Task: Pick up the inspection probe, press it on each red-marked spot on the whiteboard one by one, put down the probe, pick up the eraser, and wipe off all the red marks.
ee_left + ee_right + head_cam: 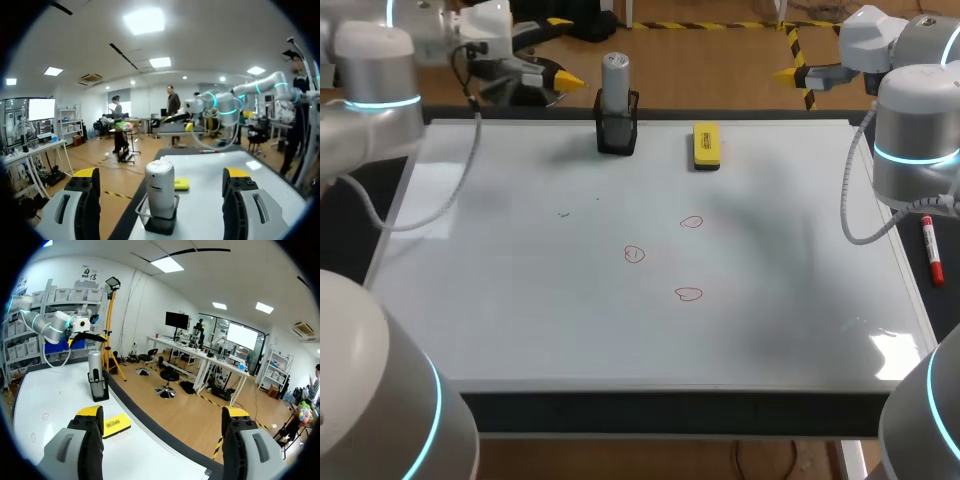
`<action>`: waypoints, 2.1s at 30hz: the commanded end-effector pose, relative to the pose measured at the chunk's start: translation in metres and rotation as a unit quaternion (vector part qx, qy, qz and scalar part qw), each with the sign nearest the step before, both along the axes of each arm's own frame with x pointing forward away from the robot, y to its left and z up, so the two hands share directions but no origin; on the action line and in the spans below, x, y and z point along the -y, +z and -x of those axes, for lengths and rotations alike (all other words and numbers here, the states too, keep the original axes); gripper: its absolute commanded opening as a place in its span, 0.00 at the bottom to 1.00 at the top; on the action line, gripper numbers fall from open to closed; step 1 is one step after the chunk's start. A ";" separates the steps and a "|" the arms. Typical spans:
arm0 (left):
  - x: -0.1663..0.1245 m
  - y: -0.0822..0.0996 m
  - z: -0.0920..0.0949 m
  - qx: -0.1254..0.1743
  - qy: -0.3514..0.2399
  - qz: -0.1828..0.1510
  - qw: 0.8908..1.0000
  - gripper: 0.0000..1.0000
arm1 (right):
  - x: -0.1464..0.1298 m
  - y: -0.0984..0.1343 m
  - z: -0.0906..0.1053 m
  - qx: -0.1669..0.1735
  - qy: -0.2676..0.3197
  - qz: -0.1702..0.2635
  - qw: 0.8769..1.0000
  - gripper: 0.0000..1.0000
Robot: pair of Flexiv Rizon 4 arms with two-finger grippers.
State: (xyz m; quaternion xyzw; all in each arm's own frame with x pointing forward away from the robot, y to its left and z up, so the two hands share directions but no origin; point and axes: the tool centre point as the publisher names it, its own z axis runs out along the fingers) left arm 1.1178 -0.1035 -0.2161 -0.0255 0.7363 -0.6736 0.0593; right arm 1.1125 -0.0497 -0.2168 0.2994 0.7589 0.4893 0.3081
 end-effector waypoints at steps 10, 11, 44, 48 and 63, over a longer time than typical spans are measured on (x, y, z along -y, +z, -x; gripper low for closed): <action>0.042 -0.037 -0.017 -0.013 -0.147 0.036 0.988 1.00 | 0.000 0.000 -0.001 -0.001 0.000 0.001 1.000 1.00; 0.045 -0.037 -0.015 -0.013 -0.147 0.035 0.988 1.00 | 0.000 0.000 -0.001 -0.001 0.000 0.001 1.000 1.00; 0.089 -0.066 -0.005 -0.026 -0.120 0.041 0.992 1.00 | 0.000 0.000 -0.001 -0.001 0.000 0.001 1.000 1.00; 0.089 -0.067 -0.004 -0.027 -0.112 0.039 0.993 1.00 | 0.000 0.000 -0.001 -0.001 0.000 0.001 1.000 1.00; 0.091 -0.074 0.004 -0.033 -0.091 0.039 0.995 1.00 | 0.000 0.000 -0.001 -0.001 0.000 0.001 1.000 1.00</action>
